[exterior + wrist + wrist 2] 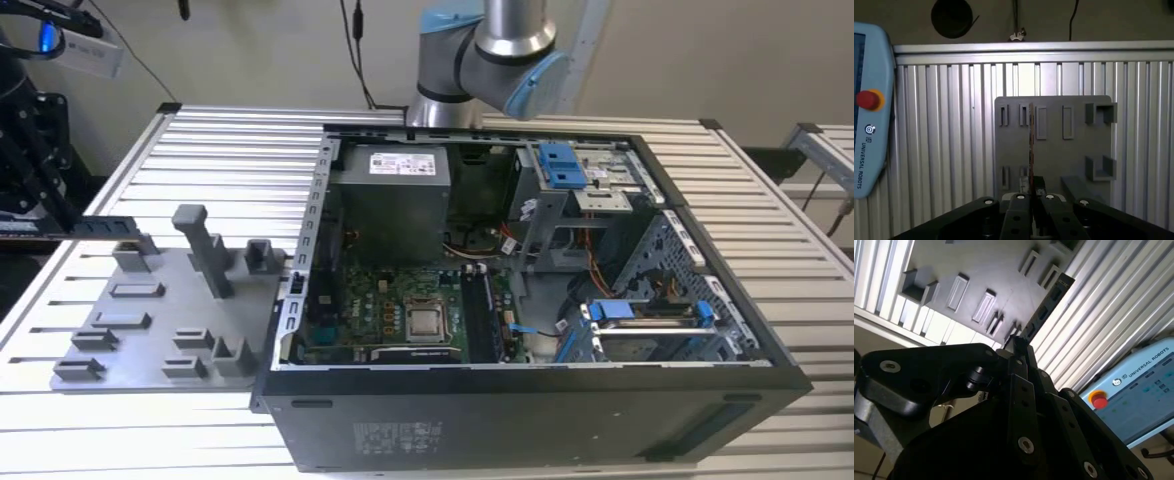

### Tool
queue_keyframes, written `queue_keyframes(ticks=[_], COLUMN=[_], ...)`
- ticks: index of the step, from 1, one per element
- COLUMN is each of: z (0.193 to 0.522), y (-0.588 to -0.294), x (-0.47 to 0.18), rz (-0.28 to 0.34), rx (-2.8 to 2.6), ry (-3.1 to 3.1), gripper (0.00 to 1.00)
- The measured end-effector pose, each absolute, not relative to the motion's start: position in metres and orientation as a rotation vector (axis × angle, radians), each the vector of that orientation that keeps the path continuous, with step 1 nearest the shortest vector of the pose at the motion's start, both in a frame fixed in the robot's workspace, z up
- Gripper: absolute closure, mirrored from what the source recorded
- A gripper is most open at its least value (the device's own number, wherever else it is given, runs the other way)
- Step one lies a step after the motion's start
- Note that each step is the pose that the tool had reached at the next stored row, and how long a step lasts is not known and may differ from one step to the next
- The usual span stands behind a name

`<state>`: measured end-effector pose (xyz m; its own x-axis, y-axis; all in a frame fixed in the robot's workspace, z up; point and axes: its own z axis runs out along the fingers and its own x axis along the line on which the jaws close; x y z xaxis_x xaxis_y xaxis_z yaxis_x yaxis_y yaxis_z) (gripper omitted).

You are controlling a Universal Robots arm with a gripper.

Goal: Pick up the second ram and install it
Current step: 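Pick up the second ram and move it above second insertion slot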

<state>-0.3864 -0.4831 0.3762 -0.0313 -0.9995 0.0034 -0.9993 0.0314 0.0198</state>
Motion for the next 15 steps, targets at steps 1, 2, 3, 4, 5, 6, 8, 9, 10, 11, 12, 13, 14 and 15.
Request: queue_keyframes(ticks=[1, 2, 3, 4, 5, 6, 8, 9, 10, 11, 12, 13, 14, 15], z=[0.378, 0.379, 0.380, 0.382, 0.383, 0.384, 0.387, 0.388, 0.390, 0.391, 0.392, 0.394, 0.395, 0.396], y=[-0.483, -0.483, -0.483, -0.483, -0.483, -0.483, -0.483, -0.483, -0.483, -0.483, -0.483, -0.483, -0.483, -0.483], x=[-0.386, -0.386, -0.386, -0.386, -0.386, -0.386, -0.386, -0.386, -0.386, -0.386, -0.386, -0.386, -0.386, -0.386], rz=[-0.018, -0.018, -0.018, -0.018, -0.018, -0.018, -0.018, -0.018, -0.018, -0.018, -0.018, -0.018, -0.018, -0.018], rx=[2.175, 2.175, 2.175, 2.175, 2.175, 2.175, 2.175, 2.175, 2.175, 2.175, 2.175, 2.175, 2.175, 2.175], ry=[-2.244, -2.244, -2.244, -2.245, -2.244, -2.244, -2.244, -2.244, -2.244, -2.245, -2.244, -2.244, -2.245, -2.244], gripper=[0.86, 0.86, 0.86, 0.86, 0.86, 0.86, 0.86, 0.86, 0.86, 0.86, 0.86, 0.86, 0.86, 0.86])
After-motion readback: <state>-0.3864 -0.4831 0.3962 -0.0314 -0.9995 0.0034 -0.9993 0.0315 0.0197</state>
